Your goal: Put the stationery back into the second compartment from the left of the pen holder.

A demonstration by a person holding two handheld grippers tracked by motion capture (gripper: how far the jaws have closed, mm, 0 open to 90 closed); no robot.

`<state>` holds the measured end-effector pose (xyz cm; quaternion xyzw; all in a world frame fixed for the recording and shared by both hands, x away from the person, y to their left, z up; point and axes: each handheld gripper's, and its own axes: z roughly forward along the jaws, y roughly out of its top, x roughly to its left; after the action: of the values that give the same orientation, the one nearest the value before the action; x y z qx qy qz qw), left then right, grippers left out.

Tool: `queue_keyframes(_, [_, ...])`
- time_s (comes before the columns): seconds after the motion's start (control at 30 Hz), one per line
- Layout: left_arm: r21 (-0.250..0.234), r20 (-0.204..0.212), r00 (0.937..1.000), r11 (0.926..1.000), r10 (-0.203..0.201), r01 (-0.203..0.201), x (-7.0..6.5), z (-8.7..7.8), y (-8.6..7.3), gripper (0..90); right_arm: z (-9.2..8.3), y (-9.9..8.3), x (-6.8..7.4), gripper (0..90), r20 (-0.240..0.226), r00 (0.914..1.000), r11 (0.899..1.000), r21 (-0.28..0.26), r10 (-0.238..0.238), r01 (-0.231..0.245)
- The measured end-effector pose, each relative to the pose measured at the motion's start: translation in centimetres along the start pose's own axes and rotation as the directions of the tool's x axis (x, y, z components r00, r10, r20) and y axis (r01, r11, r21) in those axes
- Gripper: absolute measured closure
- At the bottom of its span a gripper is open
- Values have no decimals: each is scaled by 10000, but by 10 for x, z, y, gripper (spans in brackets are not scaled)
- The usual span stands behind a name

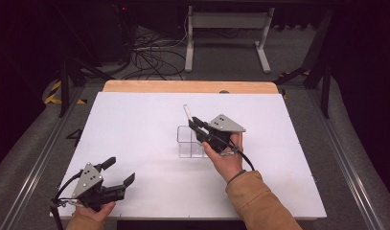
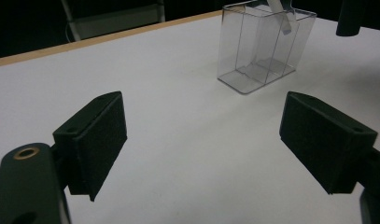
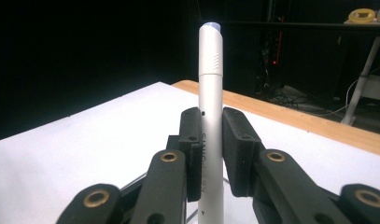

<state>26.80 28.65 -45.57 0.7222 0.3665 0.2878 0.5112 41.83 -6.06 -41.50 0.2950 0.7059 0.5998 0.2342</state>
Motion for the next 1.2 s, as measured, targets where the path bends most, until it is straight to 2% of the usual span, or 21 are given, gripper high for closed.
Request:
queue_keyframes(0.23, [31,19,10000,10000,16,-16,0,1,0,158,-3,-5,-2,789,-5,9999,9998,135,144,-144])
queue_keyframes(0.27, [29,18,10000,10000,18,-18,0,1,0,158,-4,-6,-2,785,27,9996,9994,189,277,-277])
queue_keyframes(0.37, [-10,-5,10000,10000,34,-34,0,1,0,158,-6,-4,-2,689,-53,9973,9970,250,730,-728])
queue_keyframes(0.6, [-10,7,10000,10000,32,-32,0,2,0,158,-12,1,0,527,5,9992,9992,-35,405,-405])
queue_keyframes(0.67, [-3,7,10000,10000,24,-24,0,2,1,158,-14,4,0,483,-30,9996,9994,-221,263,-264])
queue_keyframes(0.8, [52,21,10000,10000,74,-74,0,2,1,158,-20,15,1,411,-146,9999,9998,-220,6,-9])
queue_keyframes(0.87, [59,19,10000,9999,85,-86,0,2,1,157,-24,21,2,390,-199,9995,9994,-241,-254,249])
queue_keyframes(1.2, [-9,35,10000,10000,38,-38,-1,2,1,158,-38,37,5,333,-397,9973,9978,-247,-623,614])
